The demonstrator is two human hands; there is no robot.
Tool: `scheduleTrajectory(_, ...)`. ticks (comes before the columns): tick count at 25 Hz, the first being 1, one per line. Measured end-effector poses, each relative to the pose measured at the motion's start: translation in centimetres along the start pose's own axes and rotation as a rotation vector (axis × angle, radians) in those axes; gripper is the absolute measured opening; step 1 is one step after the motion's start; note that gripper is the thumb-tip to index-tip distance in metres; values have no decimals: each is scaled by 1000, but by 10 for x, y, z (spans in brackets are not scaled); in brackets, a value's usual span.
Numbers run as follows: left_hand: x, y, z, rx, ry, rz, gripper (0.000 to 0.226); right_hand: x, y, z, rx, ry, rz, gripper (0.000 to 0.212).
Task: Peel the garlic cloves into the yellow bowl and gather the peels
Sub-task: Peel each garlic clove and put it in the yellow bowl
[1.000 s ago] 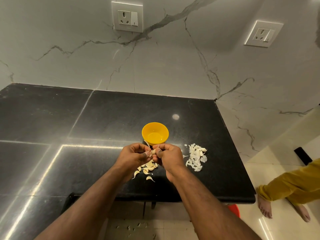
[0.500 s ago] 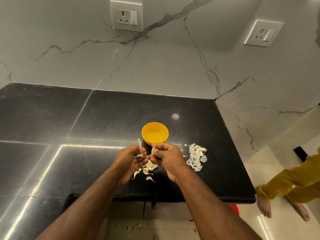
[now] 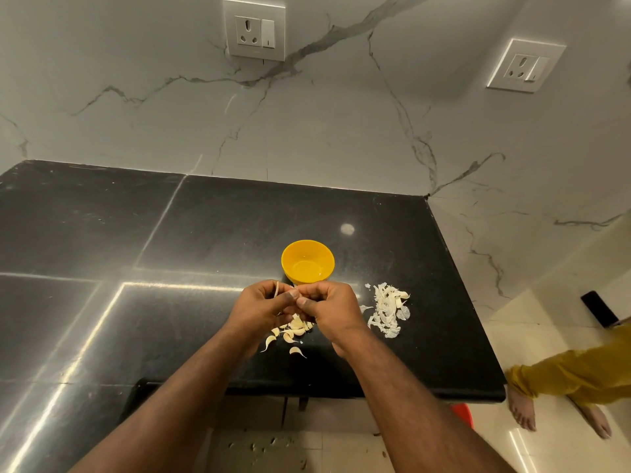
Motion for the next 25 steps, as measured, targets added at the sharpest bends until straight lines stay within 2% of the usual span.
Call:
scheduleTrajectory(7, 5, 3, 8, -47, 164, -104, 13, 0, 1, -3, -95, 61, -39, 18)
scheduleTrajectory(12, 20, 7, 19, 60, 198, -156, 8, 11, 3, -19, -112, -306, -77, 12)
scheduleTrajectory(16, 24, 9, 19, 114, 193, -149, 8, 4, 1, -24, -104, -409, -35, 9)
scheduleTrajectory(18, 23, 9, 14, 127, 155, -181, 13, 9, 3, -18, -78, -345, -69, 9)
scheduleTrajectory(19, 20, 8, 11, 139, 126, -165, 18, 12, 3, -15, -72, -277, -67, 8)
scheduleTrajectory(21, 2, 5, 5, 150, 42, -29, 32, 16, 0, -8, -49, -181, -2, 16)
scheduleTrajectory(23, -23, 0, 1, 131, 24, 125, 42, 18, -6, -1, -10, -190, 39, 17)
scheduleTrajectory(25, -45, 0, 3, 109, 50, 200, 42, 27, -7, -2, 8, -220, -2, 10)
Point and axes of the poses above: each hand's wrist, its own y-axis towards the middle knuckle, its own x-axis out of the back of the hand, z = x × y, the point moved 5 cm from there along y, towards the middle knuckle, and after that the axes turned 4 degrees about -y, right-handed, at the moved point
